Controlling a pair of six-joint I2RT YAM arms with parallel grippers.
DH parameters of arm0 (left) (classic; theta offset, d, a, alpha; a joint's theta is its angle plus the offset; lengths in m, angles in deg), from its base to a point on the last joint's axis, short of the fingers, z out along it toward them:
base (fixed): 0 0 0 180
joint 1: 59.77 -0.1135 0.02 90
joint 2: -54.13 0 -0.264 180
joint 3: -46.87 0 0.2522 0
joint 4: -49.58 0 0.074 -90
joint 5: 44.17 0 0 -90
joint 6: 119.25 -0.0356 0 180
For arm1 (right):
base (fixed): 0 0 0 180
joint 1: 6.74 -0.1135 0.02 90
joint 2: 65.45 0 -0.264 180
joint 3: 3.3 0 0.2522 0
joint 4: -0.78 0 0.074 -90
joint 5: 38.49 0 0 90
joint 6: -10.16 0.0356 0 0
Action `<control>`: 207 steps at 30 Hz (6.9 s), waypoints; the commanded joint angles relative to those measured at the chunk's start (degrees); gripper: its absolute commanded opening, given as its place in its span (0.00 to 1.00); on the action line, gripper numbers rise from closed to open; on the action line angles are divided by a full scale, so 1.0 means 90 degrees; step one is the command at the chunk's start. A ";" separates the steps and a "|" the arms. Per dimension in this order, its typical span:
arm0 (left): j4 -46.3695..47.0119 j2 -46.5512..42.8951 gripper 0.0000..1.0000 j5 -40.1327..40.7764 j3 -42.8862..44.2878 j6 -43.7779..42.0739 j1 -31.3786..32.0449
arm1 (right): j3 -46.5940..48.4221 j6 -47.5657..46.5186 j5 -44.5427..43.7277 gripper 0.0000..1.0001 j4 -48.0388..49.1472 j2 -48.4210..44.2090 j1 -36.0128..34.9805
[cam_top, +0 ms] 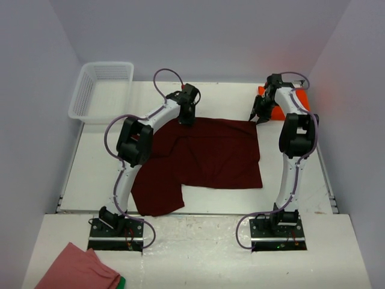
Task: Fold and stack the t-shirts
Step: Fold the flattened tshirt in 1/3 of the way
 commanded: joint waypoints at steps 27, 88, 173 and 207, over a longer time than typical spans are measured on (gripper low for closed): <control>0.0050 -0.0439 0.00 0.0180 -0.1451 0.0003 -0.0218 | 0.1746 -0.0102 0.0141 0.49 -0.1380 0.0909 0.0046; 0.0245 -0.0858 0.00 -0.0524 -0.1880 -0.0163 -0.0072 | 0.2584 -0.0054 0.0572 0.00 -0.1760 0.1407 0.0115; 0.1408 -0.1699 0.11 -0.0582 -0.1871 -0.0418 0.0465 | -0.5580 0.3454 -0.4037 0.46 -0.0043 -0.6024 -0.4917; 0.2121 -0.1796 0.00 -0.1120 -0.3385 -0.0085 0.1911 | -0.2933 0.0571 -0.1021 0.46 0.0193 -0.1865 -0.0911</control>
